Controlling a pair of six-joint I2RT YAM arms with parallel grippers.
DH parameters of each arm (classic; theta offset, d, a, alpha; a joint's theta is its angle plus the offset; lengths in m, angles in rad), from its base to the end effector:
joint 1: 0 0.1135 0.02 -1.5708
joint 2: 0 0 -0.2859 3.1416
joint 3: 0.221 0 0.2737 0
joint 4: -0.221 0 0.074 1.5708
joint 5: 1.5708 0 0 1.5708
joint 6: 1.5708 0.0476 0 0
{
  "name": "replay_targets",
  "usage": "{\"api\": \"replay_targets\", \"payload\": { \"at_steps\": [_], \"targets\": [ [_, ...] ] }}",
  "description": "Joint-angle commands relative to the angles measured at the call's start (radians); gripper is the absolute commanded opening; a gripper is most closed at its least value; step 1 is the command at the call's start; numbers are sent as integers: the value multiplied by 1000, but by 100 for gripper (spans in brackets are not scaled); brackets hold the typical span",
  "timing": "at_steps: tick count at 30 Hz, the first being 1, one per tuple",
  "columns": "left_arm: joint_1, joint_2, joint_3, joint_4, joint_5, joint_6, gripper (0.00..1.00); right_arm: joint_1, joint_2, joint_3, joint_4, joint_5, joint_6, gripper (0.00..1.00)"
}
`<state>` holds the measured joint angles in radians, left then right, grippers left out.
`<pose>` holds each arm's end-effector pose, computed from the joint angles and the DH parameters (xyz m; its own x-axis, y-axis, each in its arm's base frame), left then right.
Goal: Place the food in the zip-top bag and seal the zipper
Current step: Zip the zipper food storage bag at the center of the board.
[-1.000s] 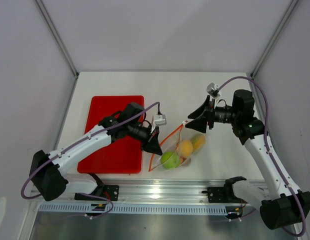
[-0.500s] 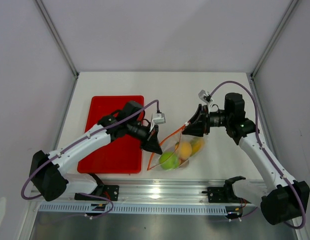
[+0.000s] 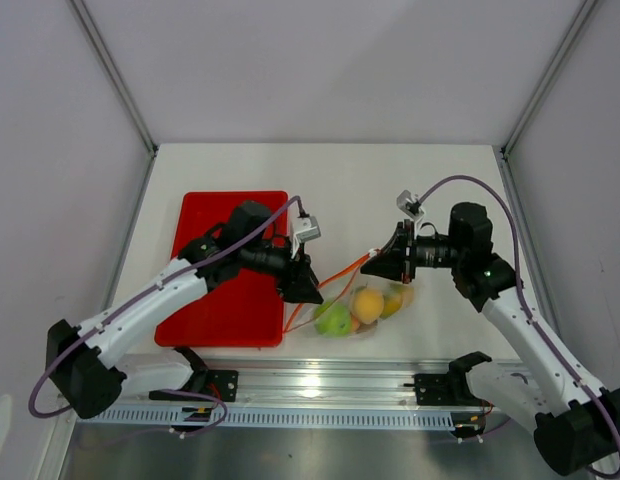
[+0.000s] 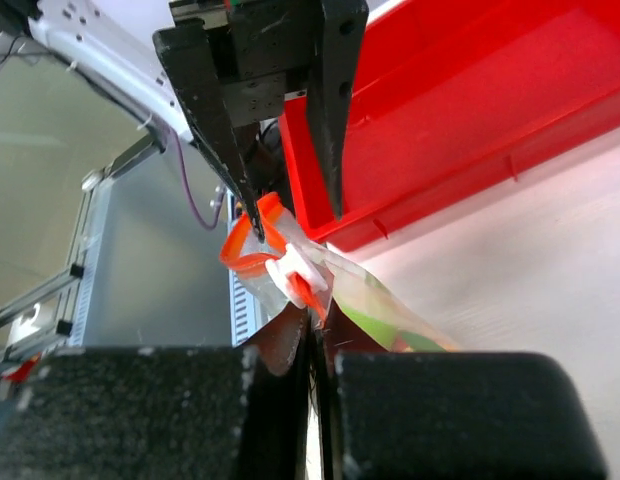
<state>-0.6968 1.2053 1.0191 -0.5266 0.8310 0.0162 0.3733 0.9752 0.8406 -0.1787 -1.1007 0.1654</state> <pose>0.1857 -0.2013 0.3207 -0.4875 0.4222 -0.7643 0.8692 0.1516 -0.4707 0.1924 0.1209 0.3443 -0.4403 -0.0923 -0.8931 -0.8946 0.1295 0.4277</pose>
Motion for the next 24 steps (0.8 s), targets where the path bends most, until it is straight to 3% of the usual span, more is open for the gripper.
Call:
{"api": "replay_targets", "payload": {
  "at_steps": [1,8,12,17,24],
  "targets": [
    [8,-110,-11,123,-92,-51,61,15,-88,25,44,96,92,0],
    [-47,-262,-53,331,-206,-108,99,96,-46,92,-62,274,224,0],
    [-112,-291,-79,456,-300,-116,99,176,-3,164,-165,380,259,0],
    [-226,-265,-67,510,-514,-35,99,228,11,221,-238,456,305,0],
    [-277,-214,-54,520,-601,18,99,309,52,354,-401,590,310,0]
  ]
}}
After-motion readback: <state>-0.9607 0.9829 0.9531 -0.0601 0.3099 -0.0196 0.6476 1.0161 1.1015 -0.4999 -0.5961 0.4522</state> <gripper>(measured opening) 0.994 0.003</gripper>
